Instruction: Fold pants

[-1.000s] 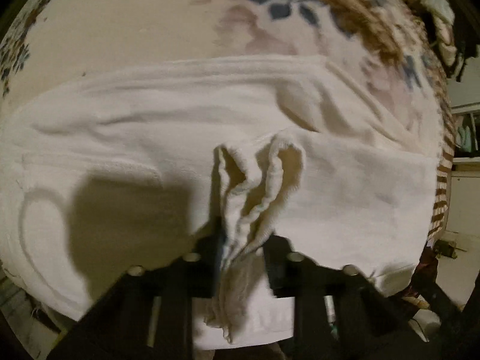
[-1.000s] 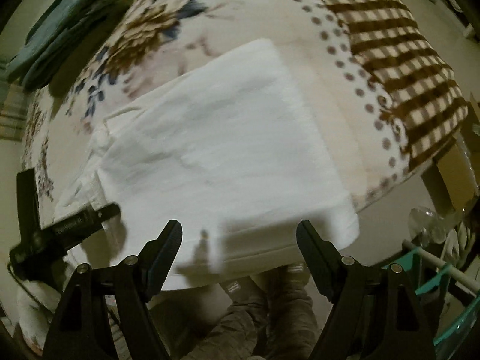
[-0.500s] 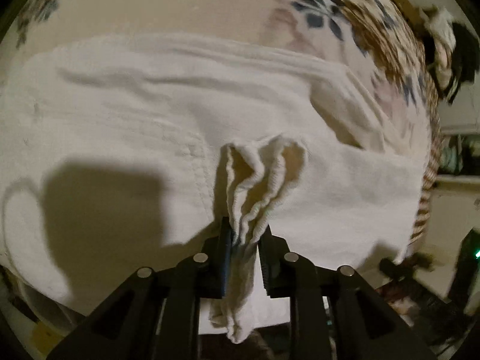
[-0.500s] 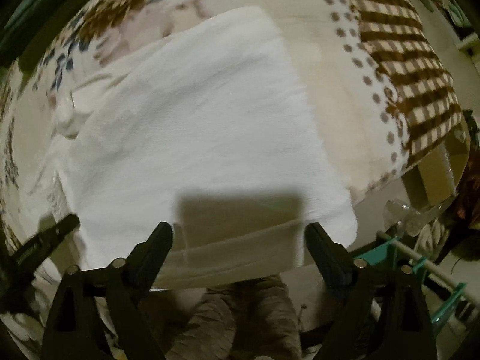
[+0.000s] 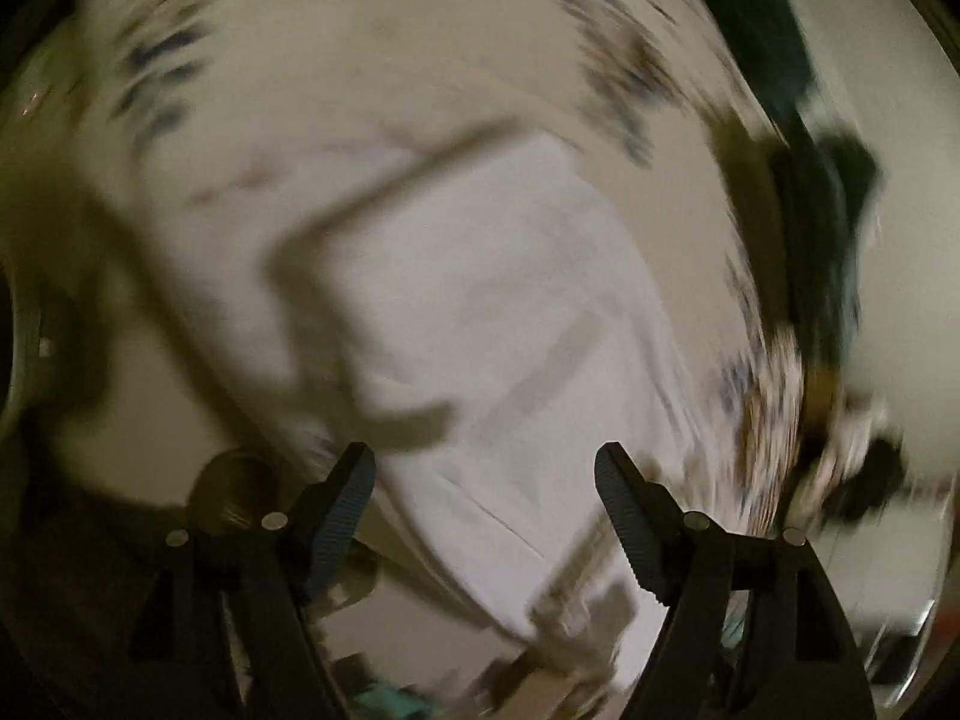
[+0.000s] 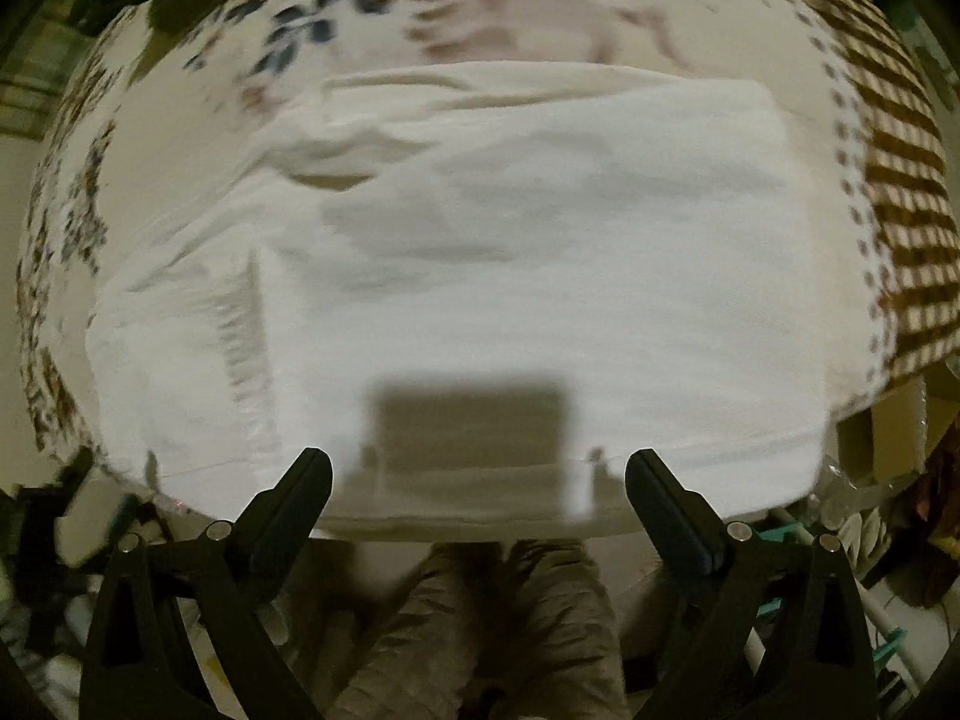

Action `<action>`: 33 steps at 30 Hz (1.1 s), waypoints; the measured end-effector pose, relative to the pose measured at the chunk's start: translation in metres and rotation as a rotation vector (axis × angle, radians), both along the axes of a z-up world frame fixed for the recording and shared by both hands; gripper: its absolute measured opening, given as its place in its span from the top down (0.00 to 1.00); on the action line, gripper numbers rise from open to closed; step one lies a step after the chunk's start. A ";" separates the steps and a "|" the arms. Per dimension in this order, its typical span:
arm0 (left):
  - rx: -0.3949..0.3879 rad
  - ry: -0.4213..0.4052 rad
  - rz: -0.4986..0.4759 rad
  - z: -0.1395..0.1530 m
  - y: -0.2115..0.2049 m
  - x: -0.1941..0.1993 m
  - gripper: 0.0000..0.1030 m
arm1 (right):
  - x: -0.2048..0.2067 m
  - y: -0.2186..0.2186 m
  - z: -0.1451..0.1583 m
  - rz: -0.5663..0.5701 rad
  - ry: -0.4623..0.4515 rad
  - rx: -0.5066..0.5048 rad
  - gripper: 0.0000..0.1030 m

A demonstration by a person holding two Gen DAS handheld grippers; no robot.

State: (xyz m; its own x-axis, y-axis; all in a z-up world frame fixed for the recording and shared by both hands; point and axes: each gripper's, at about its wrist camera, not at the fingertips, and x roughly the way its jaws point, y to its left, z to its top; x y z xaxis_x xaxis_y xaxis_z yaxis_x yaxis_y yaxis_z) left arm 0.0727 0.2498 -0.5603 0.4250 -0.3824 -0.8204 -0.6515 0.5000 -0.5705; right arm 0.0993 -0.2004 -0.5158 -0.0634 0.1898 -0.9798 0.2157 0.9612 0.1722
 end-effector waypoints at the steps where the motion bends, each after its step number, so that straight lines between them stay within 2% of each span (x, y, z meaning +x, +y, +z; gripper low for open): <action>1: -0.025 -0.004 0.042 -0.010 0.009 -0.005 0.28 | 0.003 0.005 0.000 0.006 0.004 0.002 0.03; 5: -0.101 -0.041 0.110 -0.038 0.024 -0.003 0.30 | 0.020 0.029 0.002 0.041 -0.003 -0.004 0.03; 12: -0.118 -0.082 0.162 -0.046 0.022 0.016 0.30 | 0.033 0.052 0.004 0.063 -0.006 0.005 0.03; 14: -0.106 -0.080 0.186 -0.045 0.023 0.015 0.48 | 0.033 0.054 0.003 0.062 -0.005 0.012 0.03; 15: -0.095 -0.084 0.188 -0.044 0.024 0.014 0.63 | 0.032 0.054 0.003 0.064 -0.006 0.012 0.03; 16: -0.084 -0.099 0.178 -0.042 0.024 0.014 0.68 | 0.032 0.056 0.002 0.067 -0.010 0.012 0.03; 21: 0.038 -0.205 0.066 0.000 0.008 0.017 0.84 | 0.026 0.061 -0.004 0.087 -0.029 -0.007 0.03; 25: 0.105 -0.323 -0.070 0.063 -0.026 0.018 0.85 | 0.019 0.047 -0.005 0.071 -0.049 -0.009 0.03; 29: 0.154 -0.428 -0.263 0.120 -0.092 0.031 0.85 | 0.007 0.012 -0.001 -0.005 -0.062 0.017 0.03; 33: 0.170 -0.475 -0.475 0.139 -0.185 0.043 0.86 | -0.009 -0.038 0.008 -0.079 -0.078 0.020 0.03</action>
